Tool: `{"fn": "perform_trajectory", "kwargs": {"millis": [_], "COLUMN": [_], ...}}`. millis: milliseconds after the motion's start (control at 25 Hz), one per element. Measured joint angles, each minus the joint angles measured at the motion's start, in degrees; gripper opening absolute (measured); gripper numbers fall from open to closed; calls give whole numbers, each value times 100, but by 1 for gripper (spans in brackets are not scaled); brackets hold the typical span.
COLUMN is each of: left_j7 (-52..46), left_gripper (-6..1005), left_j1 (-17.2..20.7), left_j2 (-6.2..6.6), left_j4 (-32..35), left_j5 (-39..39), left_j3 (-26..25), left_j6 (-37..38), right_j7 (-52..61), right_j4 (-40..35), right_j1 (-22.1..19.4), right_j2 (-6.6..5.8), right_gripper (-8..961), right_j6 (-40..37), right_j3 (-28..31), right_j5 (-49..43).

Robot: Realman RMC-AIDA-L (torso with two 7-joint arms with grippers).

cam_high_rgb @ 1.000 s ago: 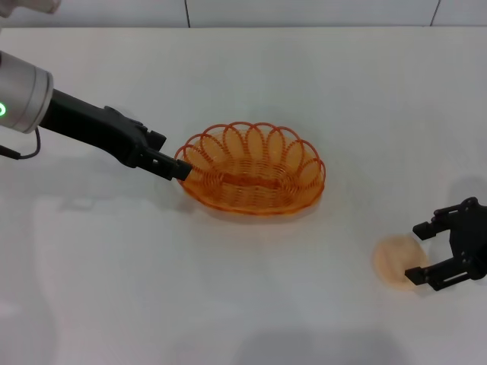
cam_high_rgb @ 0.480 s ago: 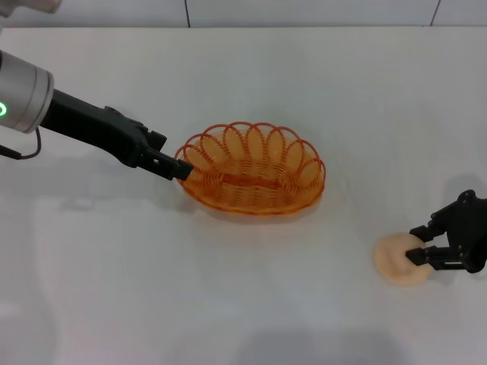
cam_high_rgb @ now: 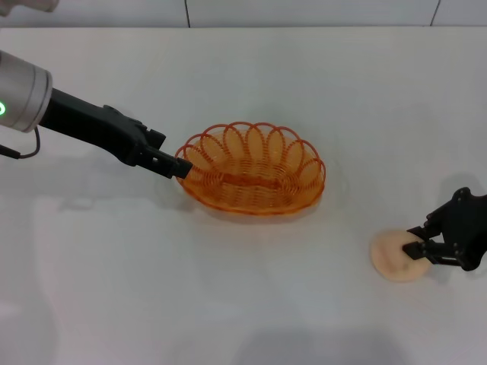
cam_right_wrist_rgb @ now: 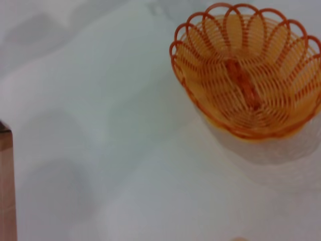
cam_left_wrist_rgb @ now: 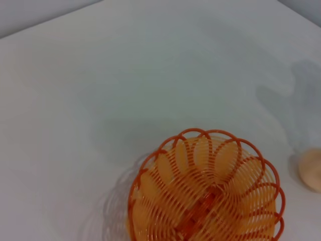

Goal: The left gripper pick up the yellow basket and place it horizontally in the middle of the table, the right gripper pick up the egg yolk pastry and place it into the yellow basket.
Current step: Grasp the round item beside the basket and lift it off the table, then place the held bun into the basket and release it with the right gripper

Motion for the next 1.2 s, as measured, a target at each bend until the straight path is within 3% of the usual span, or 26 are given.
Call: {"fn": "perform_trajectory", "kwargs": {"millis": [640, 880, 1200], "left_j7": [49, 96, 131], "left_gripper": [877, 877, 876], "left_j1": [140, 152, 174], "left_j2": [40, 47, 68], "left_j4": [6, 26, 76], "left_j5": [-10, -10, -10], "left_j3": [-34, -36, -29], "left_j6": [0, 39, 51], "right_j7": [739, 774, 828], "right_j4": [-1086, -987, -456], "right_j1": [251, 616, 1087], "right_j2": [4, 29, 49], "right_gripper": [98, 60, 40], "right_j6": [-160, 27, 909], "right_j3": [14, -150, -805], "right_j5": [250, 438, 536]}}
